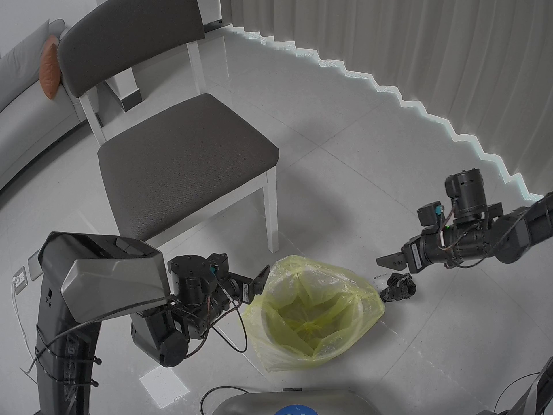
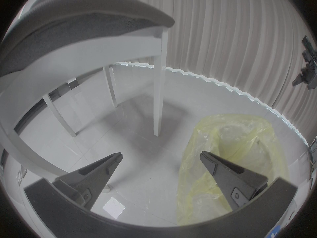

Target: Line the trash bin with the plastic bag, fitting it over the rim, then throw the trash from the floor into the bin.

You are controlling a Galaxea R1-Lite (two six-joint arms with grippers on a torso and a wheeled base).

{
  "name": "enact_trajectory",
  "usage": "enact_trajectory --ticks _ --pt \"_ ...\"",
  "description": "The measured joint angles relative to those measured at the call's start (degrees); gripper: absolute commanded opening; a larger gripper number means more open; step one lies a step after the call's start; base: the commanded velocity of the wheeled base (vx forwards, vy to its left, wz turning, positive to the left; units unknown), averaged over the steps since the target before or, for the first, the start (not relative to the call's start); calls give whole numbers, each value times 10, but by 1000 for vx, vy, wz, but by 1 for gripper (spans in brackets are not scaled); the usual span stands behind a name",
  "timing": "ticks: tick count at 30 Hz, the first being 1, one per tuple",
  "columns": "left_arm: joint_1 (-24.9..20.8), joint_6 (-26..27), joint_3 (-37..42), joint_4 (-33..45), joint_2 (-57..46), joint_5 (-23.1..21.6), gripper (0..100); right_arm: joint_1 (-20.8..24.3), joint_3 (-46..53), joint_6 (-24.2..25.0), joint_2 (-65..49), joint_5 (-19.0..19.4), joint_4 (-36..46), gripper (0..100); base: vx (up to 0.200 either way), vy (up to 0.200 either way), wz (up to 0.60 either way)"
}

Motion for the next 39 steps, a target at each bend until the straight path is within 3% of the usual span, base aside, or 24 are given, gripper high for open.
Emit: enact_trajectory --ticks 16,26,39 --pt "-7 -50 27 -46 -23 21 100 71 -187 -17 171 -32 66 100 0 0 0" --pt "15 -54 45 -46 -54 17 100 66 -217 -52 221 -34 83 100 0 0 0" --pt "17 -54 42 -46 -52 15 100 64 -240 -61 268 -34 80 100 0 0 0"
